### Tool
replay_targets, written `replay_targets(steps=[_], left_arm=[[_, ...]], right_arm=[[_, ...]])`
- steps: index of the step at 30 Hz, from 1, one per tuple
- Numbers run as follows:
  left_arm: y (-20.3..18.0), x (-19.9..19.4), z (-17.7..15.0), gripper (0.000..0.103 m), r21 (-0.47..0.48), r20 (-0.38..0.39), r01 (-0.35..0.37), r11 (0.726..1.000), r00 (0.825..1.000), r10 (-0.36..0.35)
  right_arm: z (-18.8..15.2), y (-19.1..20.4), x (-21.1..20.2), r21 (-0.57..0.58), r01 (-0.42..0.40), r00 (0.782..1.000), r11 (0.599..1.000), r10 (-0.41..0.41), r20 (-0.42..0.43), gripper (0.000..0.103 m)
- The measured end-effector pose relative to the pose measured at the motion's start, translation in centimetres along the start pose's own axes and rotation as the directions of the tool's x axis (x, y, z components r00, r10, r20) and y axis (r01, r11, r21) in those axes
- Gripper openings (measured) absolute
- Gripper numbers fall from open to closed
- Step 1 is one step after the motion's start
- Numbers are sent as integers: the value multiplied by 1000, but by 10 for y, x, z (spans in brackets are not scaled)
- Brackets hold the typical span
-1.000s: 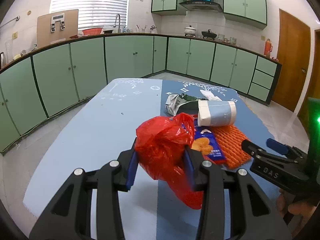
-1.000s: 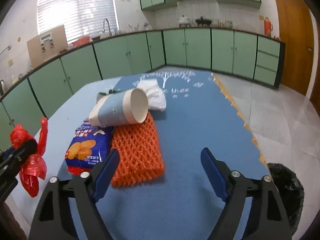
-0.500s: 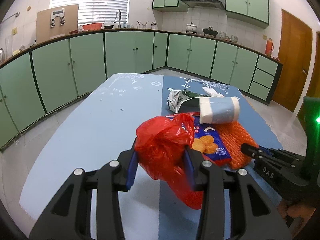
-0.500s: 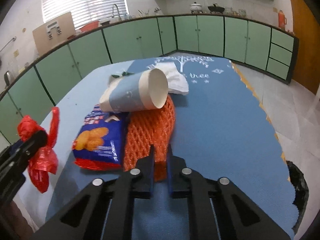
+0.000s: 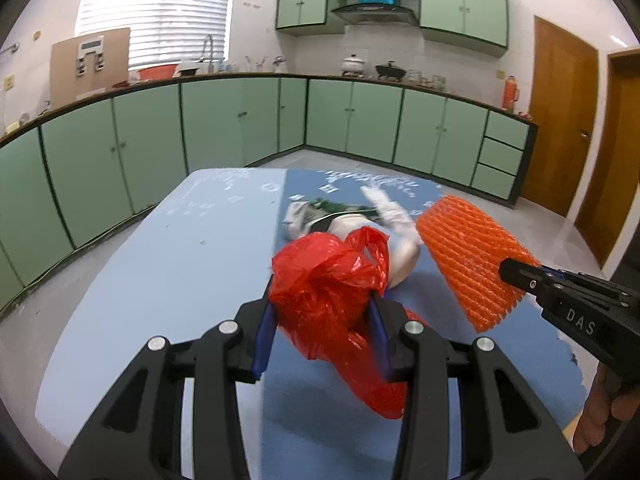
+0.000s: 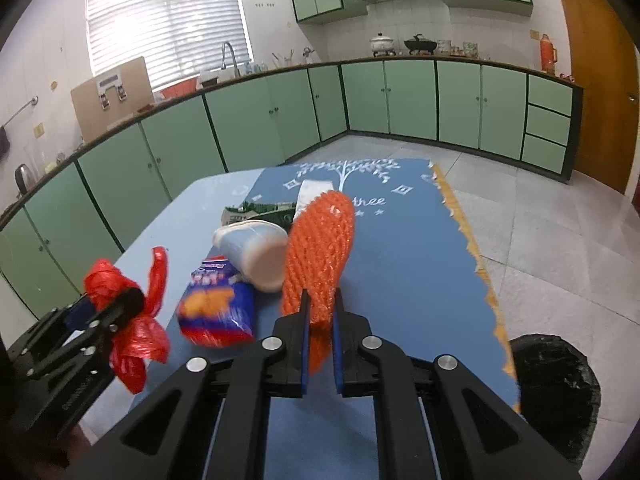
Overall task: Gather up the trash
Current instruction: 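Carry red bag and mesh net over the bin and open both tools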
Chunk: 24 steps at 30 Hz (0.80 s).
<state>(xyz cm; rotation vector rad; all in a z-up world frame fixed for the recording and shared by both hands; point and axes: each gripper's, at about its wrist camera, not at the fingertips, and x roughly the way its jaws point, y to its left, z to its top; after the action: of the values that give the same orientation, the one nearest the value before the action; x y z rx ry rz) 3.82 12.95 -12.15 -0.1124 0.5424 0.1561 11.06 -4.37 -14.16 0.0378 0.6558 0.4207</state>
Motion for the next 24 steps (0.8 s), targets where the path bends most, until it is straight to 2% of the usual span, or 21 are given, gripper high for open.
replay_targets(steps=[6, 12, 18, 24], left_arm=[[-29, -7, 9, 38, 41, 32, 62, 997, 997, -63], [-62, -17, 16, 38, 84, 67, 138, 987, 987, -144], [-103, -18, 18, 38, 140, 71, 223, 965, 970, -234], [-154, -6, 13, 38, 200, 39, 320, 926, 942, -333]], right_arm=[[3, -20, -30, 32, 22, 999, 999, -23, 46, 9], [7, -51, -58, 83, 51, 993, 995, -59, 103, 9], [2, -84, -81, 120, 131, 979, 984, -148, 139, 9], [-11, -134, -102, 200, 241, 954, 950, -269, 132, 9]])
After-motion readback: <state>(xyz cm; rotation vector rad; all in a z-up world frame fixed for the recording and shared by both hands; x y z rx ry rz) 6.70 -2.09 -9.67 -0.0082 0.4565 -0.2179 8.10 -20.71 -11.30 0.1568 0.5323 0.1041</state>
